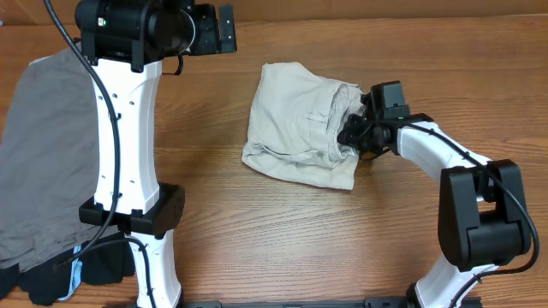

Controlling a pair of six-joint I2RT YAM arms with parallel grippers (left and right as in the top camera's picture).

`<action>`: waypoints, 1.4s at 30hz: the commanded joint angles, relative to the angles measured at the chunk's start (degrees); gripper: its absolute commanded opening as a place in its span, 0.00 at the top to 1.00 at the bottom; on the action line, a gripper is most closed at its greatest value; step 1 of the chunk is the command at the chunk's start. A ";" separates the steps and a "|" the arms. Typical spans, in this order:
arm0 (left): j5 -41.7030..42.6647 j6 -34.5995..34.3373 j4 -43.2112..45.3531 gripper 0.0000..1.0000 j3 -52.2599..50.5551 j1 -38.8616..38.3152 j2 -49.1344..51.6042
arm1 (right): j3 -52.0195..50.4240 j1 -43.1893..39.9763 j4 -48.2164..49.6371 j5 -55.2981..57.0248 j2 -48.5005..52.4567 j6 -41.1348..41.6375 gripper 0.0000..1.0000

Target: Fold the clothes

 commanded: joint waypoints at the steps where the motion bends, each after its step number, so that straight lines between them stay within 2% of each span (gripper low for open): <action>1: -0.81 0.92 -0.20 0.00 0.02 -0.13 0.37 | 1.03 -3.61 4.09 1.38 0.48 7.56 0.96; 6: -0.83 0.92 -0.04 0.00 0.02 -0.11 0.37 | 1.03 -9.55 12.04 2.69 1.95 12.74 0.96; 11: -0.83 0.90 -0.04 0.00 0.02 -0.13 0.37 | 1.03 -16.15 17.07 8.79 3.74 17.70 0.96; 15: -0.83 0.87 -0.07 0.00 0.02 -0.13 0.37 | 1.03 -24.00 18.53 14.60 4.00 28.20 0.96; 18: -0.83 0.85 -0.07 0.00 0.02 -0.13 0.37 | 1.03 -28.57 20.52 14.82 4.11 35.74 0.96; 26: -0.83 0.85 -0.04 0.00 0.02 -0.13 0.37 | 1.03 -29.11 31.89 18.16 7.13 48.17 0.96; 30: -0.98 0.85 0.09 0.00 0.02 -0.13 0.39 | 1.03 -26.43 40.68 18.25 11.08 48.43 0.96; 35: -0.98 0.85 0.42 0.00 0.02 -0.13 1.22 | 1.05 -24.24 43.12 18.05 14.14 46.34 0.96; 38: -0.98 0.83 0.39 0.00 0.02 -0.13 2.05 | 1.14 -23.89 43.87 16.74 14.34 39.36 0.96; 42: -0.85 0.74 0.52 0.00 0.02 -0.13 3.82 | 2.45 -24.02 43.80 8.92 14.36 25.92 0.96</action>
